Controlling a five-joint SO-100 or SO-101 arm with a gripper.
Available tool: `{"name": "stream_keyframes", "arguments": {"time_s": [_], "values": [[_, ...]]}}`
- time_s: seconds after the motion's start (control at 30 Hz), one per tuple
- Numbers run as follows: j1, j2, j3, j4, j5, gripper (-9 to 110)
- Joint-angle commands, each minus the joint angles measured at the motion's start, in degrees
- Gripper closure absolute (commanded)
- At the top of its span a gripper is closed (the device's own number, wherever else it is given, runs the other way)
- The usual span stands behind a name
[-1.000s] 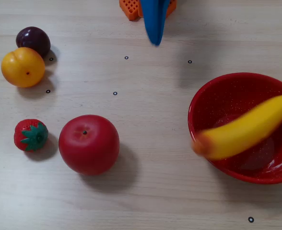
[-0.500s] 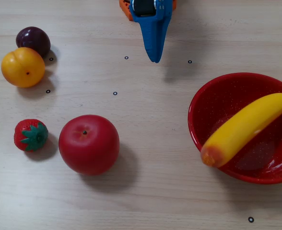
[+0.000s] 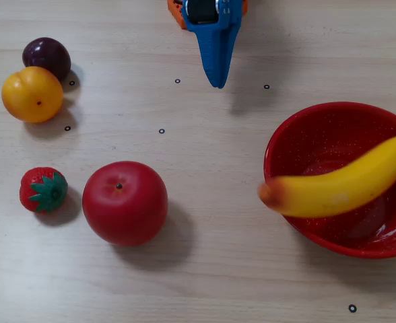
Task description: Put the banana in the red bowl.
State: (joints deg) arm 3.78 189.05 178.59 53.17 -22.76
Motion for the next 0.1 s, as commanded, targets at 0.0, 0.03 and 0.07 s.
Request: {"name": "stream_keyframes", "arguments": {"time_s": [0.0, 0.03, 0.07], "values": [[-1.93, 0.62, -2.90, -0.97, -0.88, 101], [-1.93, 0.62, -2.90, -0.97, -0.88, 101], [-1.93, 0.62, -2.90, -0.97, -0.88, 101]]}}
